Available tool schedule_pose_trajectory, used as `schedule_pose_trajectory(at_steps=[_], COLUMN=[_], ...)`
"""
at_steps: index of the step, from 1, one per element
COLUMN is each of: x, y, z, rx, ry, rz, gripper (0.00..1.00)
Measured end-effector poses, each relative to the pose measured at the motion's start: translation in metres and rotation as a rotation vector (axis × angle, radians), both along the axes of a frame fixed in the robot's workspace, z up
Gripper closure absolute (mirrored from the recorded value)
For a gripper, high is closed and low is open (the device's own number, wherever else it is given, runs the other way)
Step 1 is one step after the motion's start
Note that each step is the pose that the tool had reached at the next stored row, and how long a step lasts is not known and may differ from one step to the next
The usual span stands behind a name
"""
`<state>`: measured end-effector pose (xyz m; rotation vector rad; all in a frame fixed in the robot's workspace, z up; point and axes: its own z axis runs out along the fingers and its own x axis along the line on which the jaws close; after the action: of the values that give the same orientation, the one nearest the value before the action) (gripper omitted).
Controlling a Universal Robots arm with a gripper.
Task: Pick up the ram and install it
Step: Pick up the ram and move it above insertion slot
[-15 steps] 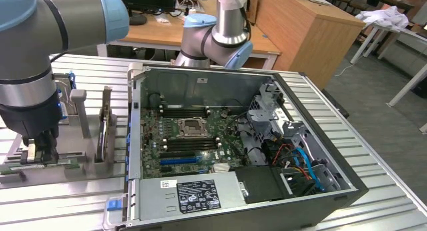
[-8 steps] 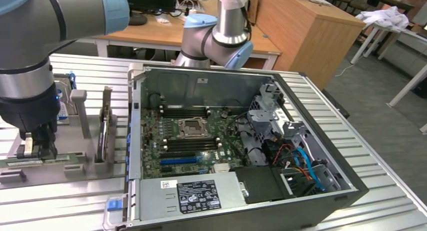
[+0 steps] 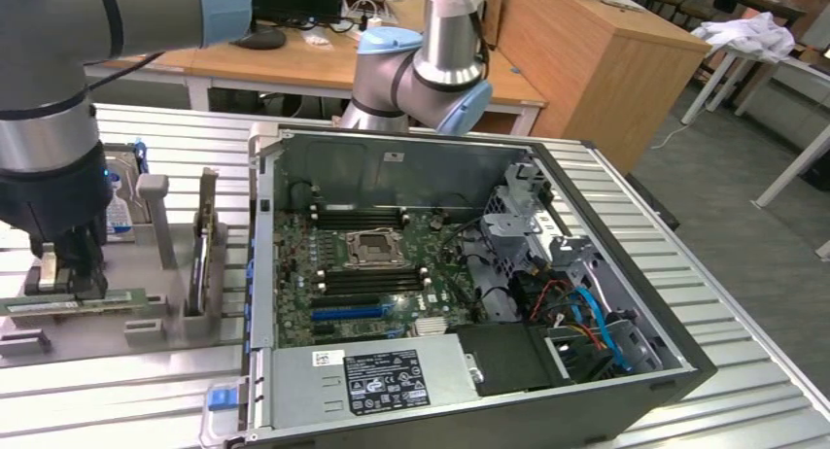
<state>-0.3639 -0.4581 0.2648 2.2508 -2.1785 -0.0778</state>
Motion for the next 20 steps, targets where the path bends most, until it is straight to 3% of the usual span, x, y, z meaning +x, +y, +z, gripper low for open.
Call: schedule_pose_trajectory(at_steps=[20], x=[0.0], y=[0.0], z=[0.0415], rx=[-0.0003], ry=[0.0], rz=[-0.002], gripper=[0.89])
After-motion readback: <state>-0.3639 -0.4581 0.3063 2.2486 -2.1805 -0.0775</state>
